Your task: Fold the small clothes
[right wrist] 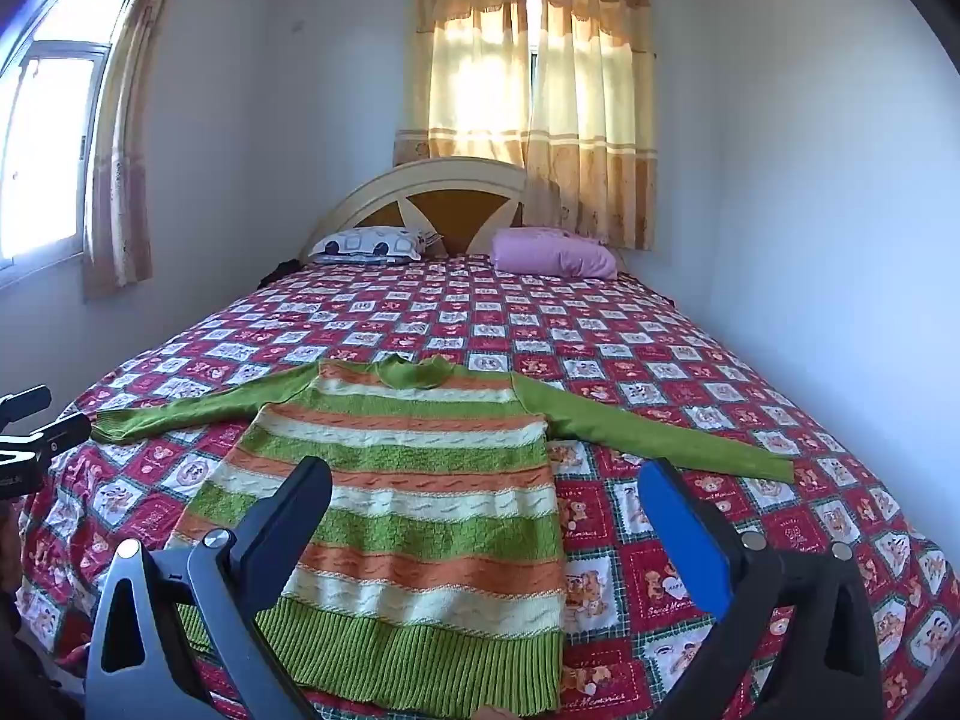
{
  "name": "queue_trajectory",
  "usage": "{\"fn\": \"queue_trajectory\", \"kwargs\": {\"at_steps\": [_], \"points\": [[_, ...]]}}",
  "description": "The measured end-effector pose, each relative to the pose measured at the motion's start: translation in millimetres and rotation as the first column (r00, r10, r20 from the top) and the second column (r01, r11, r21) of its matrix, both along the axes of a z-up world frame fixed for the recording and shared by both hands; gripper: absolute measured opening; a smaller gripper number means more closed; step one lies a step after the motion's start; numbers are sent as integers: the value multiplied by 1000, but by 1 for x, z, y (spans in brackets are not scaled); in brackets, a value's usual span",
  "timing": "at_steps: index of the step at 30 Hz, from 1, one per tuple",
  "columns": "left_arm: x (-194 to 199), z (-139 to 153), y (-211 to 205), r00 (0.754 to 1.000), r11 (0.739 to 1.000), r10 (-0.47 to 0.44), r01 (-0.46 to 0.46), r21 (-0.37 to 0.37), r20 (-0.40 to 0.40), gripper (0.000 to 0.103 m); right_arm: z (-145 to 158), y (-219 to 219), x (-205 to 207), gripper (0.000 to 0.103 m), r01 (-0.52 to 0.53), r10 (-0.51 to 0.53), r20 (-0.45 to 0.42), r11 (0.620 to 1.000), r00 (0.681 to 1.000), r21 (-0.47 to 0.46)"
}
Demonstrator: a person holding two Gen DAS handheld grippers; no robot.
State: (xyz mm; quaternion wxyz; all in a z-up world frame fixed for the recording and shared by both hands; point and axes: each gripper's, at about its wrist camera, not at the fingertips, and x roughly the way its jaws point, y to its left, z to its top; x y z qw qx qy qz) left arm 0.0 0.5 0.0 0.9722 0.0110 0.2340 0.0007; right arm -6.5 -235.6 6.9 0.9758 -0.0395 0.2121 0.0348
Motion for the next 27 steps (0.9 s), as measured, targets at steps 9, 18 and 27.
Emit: {"fn": "queue_trajectory", "kwargs": {"at_steps": [9, 18, 27], "points": [[6, -5, 3, 1000, 999, 15, -15, -36, -20, 103, -7, -6, 0, 102, 2, -2, 7, 1000, 1000, 19], [18, 12, -5, 1000, 998, 20, -18, -63, 18, 103, -11, -1, 6, 102, 8, -8, -8, 1000, 1000, 10], [23, 9, -11, 1000, 997, 22, -21, -74, 14, 103, -11, -1, 6, 102, 9, -9, -10, 1000, 1000, 15]]}}
